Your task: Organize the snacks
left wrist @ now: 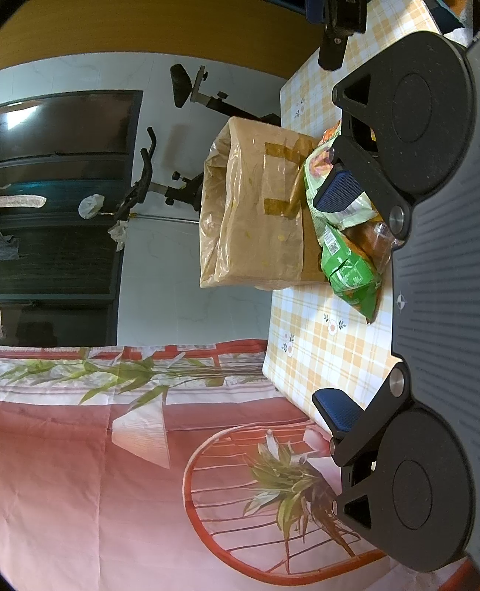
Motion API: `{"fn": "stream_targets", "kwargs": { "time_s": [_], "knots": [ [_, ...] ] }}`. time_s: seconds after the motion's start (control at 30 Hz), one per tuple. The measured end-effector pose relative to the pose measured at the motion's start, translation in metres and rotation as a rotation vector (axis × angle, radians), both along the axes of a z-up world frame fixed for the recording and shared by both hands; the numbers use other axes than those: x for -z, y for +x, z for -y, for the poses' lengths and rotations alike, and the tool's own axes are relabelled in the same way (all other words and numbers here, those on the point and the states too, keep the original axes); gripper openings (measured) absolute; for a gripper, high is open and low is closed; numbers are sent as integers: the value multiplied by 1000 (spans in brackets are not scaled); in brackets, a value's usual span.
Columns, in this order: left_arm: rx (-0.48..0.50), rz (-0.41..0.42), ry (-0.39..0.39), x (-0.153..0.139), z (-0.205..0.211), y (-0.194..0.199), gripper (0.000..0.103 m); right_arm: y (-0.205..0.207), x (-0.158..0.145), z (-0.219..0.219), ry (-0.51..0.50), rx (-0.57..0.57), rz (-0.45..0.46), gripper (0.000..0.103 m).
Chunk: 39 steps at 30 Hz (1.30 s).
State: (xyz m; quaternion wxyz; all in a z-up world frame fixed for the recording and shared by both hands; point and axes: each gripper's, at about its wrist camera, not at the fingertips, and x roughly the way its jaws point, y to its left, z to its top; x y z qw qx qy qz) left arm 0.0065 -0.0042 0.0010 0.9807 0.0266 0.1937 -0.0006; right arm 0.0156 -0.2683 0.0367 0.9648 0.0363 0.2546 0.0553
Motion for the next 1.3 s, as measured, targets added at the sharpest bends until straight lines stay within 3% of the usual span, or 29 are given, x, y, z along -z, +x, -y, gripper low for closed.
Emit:
{"fn": "stream_targets", "kwargs": {
  "time_s": [0.2, 0.53, 0.73, 0.93, 1.0, 1.2, 1.3],
  "knots": [
    [-9, 46, 30, -8, -5, 22, 102, 14, -4, 12, 59, -4, 2, 103],
    [30, 86, 1, 0, 5, 80, 102, 52, -14, 34, 130, 86, 166, 103],
    [65, 10, -30, 31, -1, 112, 102, 82, 1, 34, 151, 120, 146, 103],
    [87, -161, 42, 79, -10, 138, 98, 97, 39, 26, 143, 104, 44, 103],
    [120, -228, 99, 97, -15, 144, 98, 99, 50, 25, 131, 105, 17, 103],
    [268, -205, 182, 117, -6, 163, 98, 104, 71, 28, 139, 122, -41, 103],
    [327, -235, 202, 124, -4, 172, 98, 108, 74, 30, 144, 144, -52, 103]
  ]
}}
